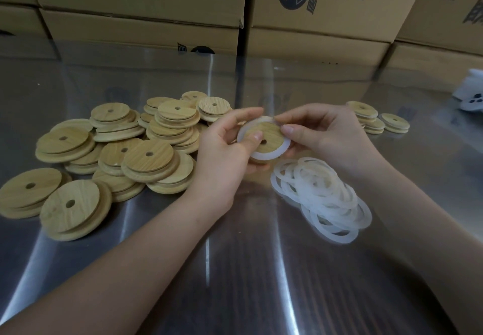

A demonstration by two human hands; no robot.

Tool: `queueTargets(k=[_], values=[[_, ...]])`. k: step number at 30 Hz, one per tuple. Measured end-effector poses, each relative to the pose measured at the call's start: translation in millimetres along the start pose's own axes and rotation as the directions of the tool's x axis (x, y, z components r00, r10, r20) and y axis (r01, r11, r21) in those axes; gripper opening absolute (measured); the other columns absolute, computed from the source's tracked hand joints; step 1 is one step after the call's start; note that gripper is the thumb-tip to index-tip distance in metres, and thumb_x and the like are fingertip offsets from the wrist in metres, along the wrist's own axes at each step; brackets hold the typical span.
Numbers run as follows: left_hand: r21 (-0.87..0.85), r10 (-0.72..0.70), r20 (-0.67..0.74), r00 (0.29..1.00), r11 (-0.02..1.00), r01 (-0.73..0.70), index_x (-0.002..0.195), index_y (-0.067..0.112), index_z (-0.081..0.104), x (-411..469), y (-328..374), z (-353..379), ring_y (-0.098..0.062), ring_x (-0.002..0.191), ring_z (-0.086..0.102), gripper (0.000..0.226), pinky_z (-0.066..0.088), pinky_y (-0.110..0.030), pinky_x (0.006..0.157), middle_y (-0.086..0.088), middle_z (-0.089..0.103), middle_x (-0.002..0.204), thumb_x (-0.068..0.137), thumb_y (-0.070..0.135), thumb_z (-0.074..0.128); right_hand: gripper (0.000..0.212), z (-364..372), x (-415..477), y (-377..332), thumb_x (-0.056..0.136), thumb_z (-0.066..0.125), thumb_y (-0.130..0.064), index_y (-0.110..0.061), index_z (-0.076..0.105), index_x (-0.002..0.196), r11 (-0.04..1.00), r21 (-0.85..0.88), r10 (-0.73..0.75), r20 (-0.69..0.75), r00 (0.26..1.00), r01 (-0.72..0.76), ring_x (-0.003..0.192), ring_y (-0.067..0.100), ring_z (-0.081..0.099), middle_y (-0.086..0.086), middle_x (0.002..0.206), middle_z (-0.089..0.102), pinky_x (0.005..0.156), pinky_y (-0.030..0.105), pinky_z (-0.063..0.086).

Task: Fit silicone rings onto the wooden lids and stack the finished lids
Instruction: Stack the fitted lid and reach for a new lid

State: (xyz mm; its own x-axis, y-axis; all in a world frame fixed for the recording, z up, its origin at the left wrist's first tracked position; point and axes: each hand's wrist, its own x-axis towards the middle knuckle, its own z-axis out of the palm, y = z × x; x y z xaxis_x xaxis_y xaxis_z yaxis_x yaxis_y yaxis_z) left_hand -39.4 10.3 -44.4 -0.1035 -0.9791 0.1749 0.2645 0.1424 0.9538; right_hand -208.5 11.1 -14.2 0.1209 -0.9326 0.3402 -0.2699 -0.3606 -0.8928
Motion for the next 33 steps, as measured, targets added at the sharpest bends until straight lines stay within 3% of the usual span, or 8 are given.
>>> queueTargets(k=[4, 7, 13, 16, 19, 23, 27, 33], values=[[-0.056, -0.116, -0.002, 0.993, 0.992, 0.116, 0.129, 0.023, 0.060, 3, 2, -2, -0.018, 0.097, 0.072, 0.046, 0.062, -0.043, 0.075, -0.006, 0.070, 0.109, 0.089, 0.001, 0.065, 0.021, 3, 0, 4, 0.088, 0.068, -0.001, -0.019, 0.075, 0.097, 0.999, 0.021, -0.031, -0.006, 0.999, 0.031, 0.086, 0.025, 0.072, 0.008, 0.091, 0.075, 0.073, 0.029, 0.060], [-0.034, -0.152, 0.064, 0.986, 0.987, 0.154, 0.117, 0.014, 0.069, 2, 4, -1, -0.021, 0.100, 0.071, 0.030, 0.058, -0.044, 0.087, -0.008, 0.073, 0.107, 0.088, 0.005, 0.067, 0.024, 7, 0, 8, 0.086, 0.070, 0.000, -0.022, 0.073, 0.093, 0.998, 0.016, -0.057, -0.046, 0.997, 0.058, 0.083, 0.021, 0.069, 0.007, 0.085, 0.070, 0.075, 0.033, 0.059], [0.043, 0.018, 0.014, 1.000, 0.999, -0.019, 0.099, 0.018, 0.074, 2, 5, -3, -0.016, 0.098, 0.070, 0.023, 0.057, -0.037, 0.091, 0.000, 0.075, 0.096, 0.085, 0.000, 0.069, 0.013, 9, 1, 10, 0.080, 0.075, -0.010, -0.023, 0.072, 0.077, 0.994, 0.053, -0.094, -0.086, 0.992, 0.098, 0.073, 0.016, 0.069, 0.001, 0.079, 0.072, 0.067, 0.023, 0.055], [0.162, 0.151, -0.007, 0.989, 0.976, -0.148, 0.090, 0.024, 0.073, 4, 5, -3, -0.002, 0.086, 0.068, 0.030, 0.054, -0.020, 0.080, 0.012, 0.073, 0.084, 0.081, -0.004, 0.071, 0.012, 8, 0, 14, 0.080, 0.075, -0.011, -0.023, 0.072, 0.079, 0.988, -0.057, -0.150, -0.097, 0.984, 0.144, 0.086, 0.022, 0.068, 0.002, 0.090, 0.067, 0.071, 0.037, 0.059], [0.280, 0.232, -0.009, 0.973, 0.934, -0.220, 0.087, 0.024, 0.069, 4, 3, -3, -0.004, 0.086, 0.067, 0.033, 0.054, -0.022, 0.083, 0.009, 0.071, 0.085, 0.079, -0.008, 0.071, 0.014, 9, 0, 14, 0.082, 0.074, -0.007, -0.021, 0.071, 0.082, 0.952, -0.210, -0.244, -0.087, 0.966, 0.221, 0.096, 0.020, 0.064, 0.000, 0.099, 0.064, 0.072, 0.051, 0.058], [0.333, 0.270, 0.012, 0.963, 0.907, -0.259, 0.096, 0.010, 0.067, 3, 0, -1, -0.012, 0.092, 0.068, 0.024, 0.055, -0.026, 0.085, -0.002, 0.071, 0.095, 0.079, -0.006, 0.073, 0.008, 11, -3, 12, 0.082, 0.075, -0.005, -0.012, 0.072, 0.084, 0.875, -0.349, -0.370, -0.033, 0.928, 0.336, 0.099, 0.015, 0.063, 0.006, 0.102, 0.065, 0.070, 0.039, 0.057], [0.432, 0.327, 0.063, 0.943, 0.843, -0.321, 0.107, 0.016, 0.071, 1, 0, 0, -0.007, 0.099, 0.064, 0.030, 0.050, -0.022, 0.089, 0.001, 0.068, 0.101, 0.081, 0.000, 0.073, 0.004, 12, -5, 11, 0.081, 0.076, -0.001, -0.003, 0.074, 0.085, 0.823, -0.398, -0.447, -0.013, 0.894, 0.406, 0.096, 0.018, 0.064, 0.012, 0.099, 0.065, 0.073, 0.034, 0.058], [0.497, 0.418, 0.059, 0.907, 0.775, -0.390, 0.104, 0.017, 0.074, 2, 1, -1, 0.000, 0.095, 0.061, 0.032, 0.047, -0.015, 0.085, 0.006, 0.068, 0.097, 0.080, -0.004, 0.072, 0.005, 12, -5, 10, 0.083, 0.074, 0.000, -0.003, 0.074, 0.086, 0.747, -0.473, -0.525, 0.014, 0.851, 0.468, 0.092, 0.015, 0.065, 0.011, 0.095, 0.067, 0.074, 0.020, 0.054]])
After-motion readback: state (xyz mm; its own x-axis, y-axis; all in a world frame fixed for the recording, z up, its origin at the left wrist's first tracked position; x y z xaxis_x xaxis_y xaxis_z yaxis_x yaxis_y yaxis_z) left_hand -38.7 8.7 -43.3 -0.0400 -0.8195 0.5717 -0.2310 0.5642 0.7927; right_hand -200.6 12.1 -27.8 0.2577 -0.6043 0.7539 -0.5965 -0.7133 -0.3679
